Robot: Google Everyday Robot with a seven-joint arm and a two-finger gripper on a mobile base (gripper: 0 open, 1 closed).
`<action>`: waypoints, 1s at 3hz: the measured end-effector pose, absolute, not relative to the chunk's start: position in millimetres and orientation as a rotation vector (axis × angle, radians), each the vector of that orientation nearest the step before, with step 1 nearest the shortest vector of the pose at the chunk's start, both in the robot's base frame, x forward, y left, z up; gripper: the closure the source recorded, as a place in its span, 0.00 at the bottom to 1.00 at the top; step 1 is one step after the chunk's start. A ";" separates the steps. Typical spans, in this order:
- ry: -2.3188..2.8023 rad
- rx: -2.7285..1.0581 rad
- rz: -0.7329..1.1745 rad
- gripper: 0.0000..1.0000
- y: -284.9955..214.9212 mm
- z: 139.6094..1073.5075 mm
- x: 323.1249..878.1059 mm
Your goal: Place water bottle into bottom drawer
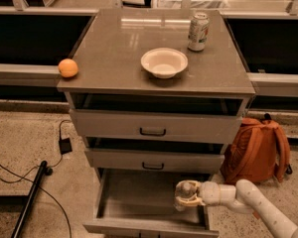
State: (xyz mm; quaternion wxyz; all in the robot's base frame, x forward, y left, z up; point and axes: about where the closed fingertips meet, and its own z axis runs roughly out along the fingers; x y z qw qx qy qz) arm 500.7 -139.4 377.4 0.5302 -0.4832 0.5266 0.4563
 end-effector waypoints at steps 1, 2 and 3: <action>1.274 -1.162 1.087 1.00 -136.2 367.8 498.5; 1.311 -1.215 1.064 1.00 -136.3 341.8 487.5; 1.296 -1.211 1.107 1.00 -134.9 314.9 477.2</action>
Offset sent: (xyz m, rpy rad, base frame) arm -0.0273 -0.0046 -0.0691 -0.1652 0.0091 0.0188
